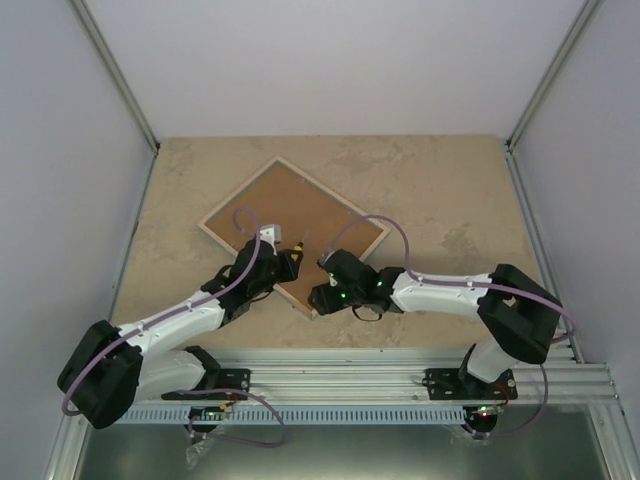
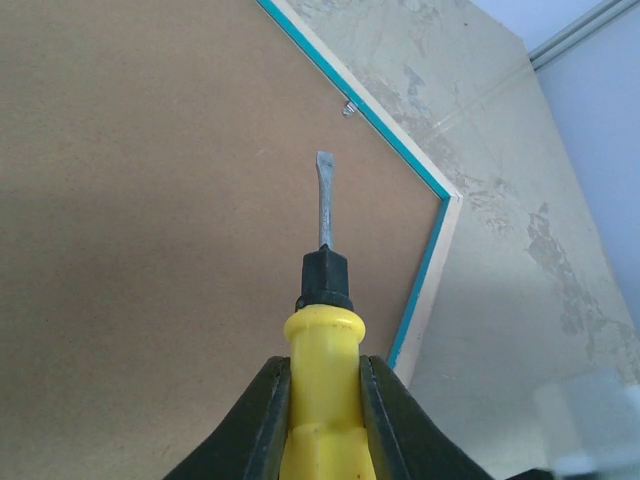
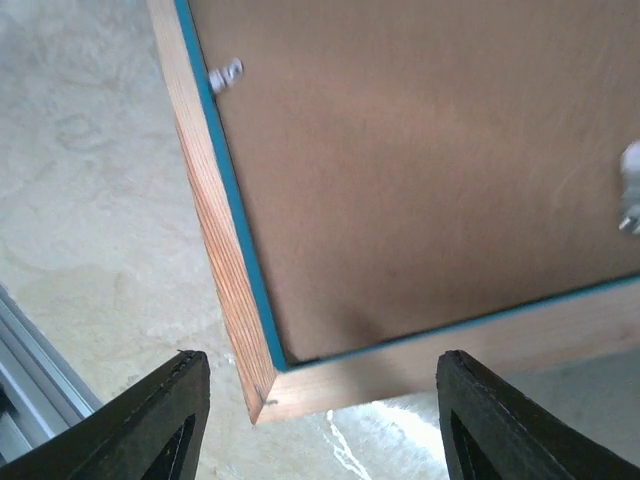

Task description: Take the photo out of the frame

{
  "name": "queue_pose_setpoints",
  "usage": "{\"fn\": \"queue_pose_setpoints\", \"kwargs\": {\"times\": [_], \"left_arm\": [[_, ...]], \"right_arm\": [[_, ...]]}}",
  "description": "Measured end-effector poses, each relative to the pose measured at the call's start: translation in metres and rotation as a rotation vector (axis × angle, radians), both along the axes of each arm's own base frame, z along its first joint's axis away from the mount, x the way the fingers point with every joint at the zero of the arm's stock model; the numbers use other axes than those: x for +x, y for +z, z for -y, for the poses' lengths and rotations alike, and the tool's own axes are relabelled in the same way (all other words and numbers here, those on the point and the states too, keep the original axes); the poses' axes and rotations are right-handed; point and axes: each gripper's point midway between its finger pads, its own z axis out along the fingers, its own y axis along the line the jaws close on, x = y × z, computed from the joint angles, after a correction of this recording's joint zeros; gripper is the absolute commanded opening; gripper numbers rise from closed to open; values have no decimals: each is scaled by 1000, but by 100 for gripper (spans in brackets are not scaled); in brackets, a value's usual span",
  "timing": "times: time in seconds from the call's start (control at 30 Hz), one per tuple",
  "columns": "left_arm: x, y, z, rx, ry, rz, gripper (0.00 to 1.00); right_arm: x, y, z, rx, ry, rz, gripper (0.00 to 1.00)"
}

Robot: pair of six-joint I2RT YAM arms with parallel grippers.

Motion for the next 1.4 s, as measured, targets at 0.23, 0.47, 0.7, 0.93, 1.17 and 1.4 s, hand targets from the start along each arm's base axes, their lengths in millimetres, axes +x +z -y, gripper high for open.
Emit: {"fn": "queue_pose_setpoints", "kwargs": {"times": [0.23, 0.47, 0.7, 0.93, 1.17, 1.4], "left_arm": [[1, 0, -5, -3, 9, -1, 0], [0, -1, -4, -4, 2, -5, 0], [0, -11, -1, 14, -21, -26, 0], [-2, -17, 2, 34, -48, -36, 0], [-2, -19, 7, 44, -81, -41, 0], [-6, -24, 15, 43, -132, -63, 0]], "right_arm": [[54, 40, 28, 15, -17, 120, 64], [149, 72, 103, 14, -157, 236, 68], [217, 49, 128, -36, -151, 236, 68], [250, 4, 122, -84, -66, 182, 68], [246, -11, 117, -83, -7, 146, 66], [234, -17, 118, -78, 6, 137, 63]]}}
